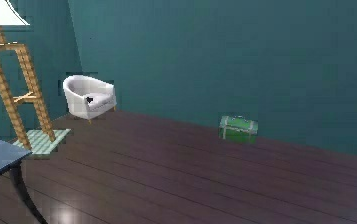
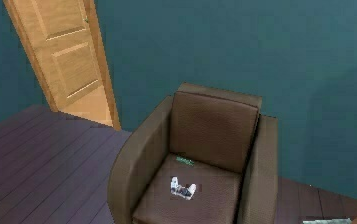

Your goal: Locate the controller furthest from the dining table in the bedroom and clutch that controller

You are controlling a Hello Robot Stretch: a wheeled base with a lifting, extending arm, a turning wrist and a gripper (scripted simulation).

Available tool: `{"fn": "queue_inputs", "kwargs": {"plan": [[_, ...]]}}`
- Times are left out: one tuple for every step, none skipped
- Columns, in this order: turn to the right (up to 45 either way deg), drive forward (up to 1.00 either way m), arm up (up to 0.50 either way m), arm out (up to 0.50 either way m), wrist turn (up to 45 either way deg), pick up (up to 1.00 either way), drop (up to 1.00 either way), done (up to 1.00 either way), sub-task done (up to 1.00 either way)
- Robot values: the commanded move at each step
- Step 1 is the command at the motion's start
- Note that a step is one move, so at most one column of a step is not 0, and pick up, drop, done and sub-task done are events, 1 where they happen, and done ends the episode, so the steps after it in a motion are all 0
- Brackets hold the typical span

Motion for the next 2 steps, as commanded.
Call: {"fn": "queue_inputs", "kwargs": {"plan": [[0.0,0.0,0.42,0.0,0.0,0.0,0.0,0.0,0.0],[0.0,0.0,0.0,0.42,0.0,0.0,0.0,0.0,0.0]]}}
